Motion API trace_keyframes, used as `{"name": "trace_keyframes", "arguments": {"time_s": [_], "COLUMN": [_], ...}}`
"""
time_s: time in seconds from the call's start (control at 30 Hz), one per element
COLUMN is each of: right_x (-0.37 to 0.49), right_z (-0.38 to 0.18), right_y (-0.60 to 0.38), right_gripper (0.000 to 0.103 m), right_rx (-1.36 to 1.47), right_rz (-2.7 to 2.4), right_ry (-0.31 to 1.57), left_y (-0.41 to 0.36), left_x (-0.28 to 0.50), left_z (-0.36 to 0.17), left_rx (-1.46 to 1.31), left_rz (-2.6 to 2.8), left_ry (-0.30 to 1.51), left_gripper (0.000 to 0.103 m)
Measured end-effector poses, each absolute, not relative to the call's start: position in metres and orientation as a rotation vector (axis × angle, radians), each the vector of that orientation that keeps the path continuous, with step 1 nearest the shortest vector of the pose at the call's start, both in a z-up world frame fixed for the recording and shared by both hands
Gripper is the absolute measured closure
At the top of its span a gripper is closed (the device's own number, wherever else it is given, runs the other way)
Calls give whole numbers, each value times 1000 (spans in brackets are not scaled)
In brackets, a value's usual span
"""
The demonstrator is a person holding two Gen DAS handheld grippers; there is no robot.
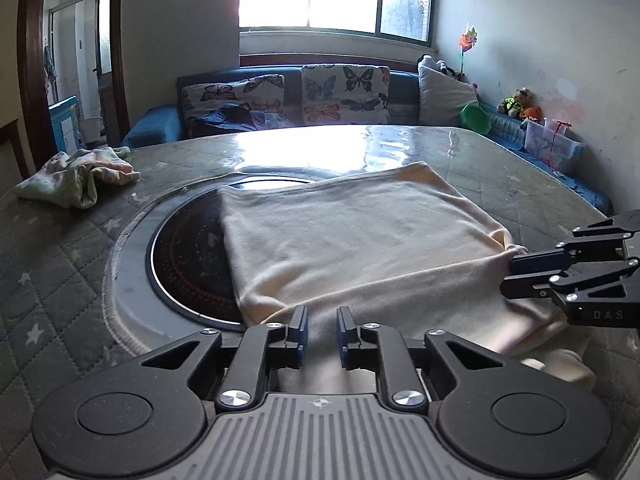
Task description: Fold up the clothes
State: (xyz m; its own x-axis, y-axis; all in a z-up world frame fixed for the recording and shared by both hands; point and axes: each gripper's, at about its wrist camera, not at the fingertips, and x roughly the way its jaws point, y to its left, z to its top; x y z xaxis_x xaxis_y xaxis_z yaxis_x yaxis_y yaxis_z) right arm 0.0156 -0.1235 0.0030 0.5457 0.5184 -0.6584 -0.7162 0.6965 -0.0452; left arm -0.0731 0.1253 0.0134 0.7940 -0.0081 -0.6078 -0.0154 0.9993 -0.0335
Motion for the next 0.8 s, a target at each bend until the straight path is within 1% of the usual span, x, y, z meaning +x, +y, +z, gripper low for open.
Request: {"name": "trace_keyframes", "arguments": {"time_s": [0.03, 0.1, 0.23, 0.43, 0.53, 0.8], "right_x": [13, 2, -11, -16, -19, -20], "right_z": [4, 8, 10, 1, 4, 1], "right_y": [-125, -127, -126, -129, -132, -139], "right_gripper": [78, 72, 70, 70, 69, 69], "right_rx": [-332, -338, -361, -368, -363, -341], "right_rz": [749, 766, 813, 812, 812, 804], "right_ry": [658, 643, 639, 665, 657, 668], "left_y": [123, 117, 99, 86, 85, 90], "left_x": [-77, -83, -91, -95, -97, -109], "left_z": [16, 21, 21, 4, 3, 12], "left_rx": [-31, -16, 13, 54, 64, 69], "left_rz": [-5, -31, -91, -117, -115, -112], "left_ry": [645, 626, 621, 675, 677, 664], "left_gripper": [84, 82, 78, 78, 75, 72]}}
